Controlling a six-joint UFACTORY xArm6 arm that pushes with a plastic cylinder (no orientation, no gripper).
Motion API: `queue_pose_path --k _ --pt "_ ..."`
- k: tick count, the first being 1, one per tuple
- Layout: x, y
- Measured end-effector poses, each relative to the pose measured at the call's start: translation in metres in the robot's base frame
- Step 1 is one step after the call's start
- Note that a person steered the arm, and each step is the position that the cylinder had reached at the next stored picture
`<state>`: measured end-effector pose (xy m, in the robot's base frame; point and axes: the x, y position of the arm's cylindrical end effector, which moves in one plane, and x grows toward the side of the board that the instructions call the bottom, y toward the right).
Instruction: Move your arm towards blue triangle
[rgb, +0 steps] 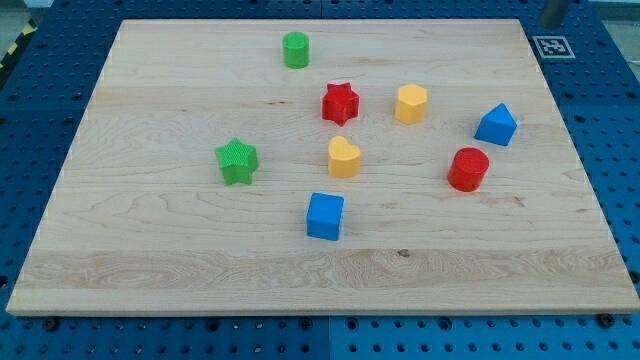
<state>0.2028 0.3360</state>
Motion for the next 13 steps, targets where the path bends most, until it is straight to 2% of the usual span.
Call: queue_pose_path --k 4,6,11,12,13 --pt "-0.001 0.000" --pt "-0.002 -0.045" --pt "0.006 -0.053" --pt "0.039 -0.103" --pt "0.075 -0.118"
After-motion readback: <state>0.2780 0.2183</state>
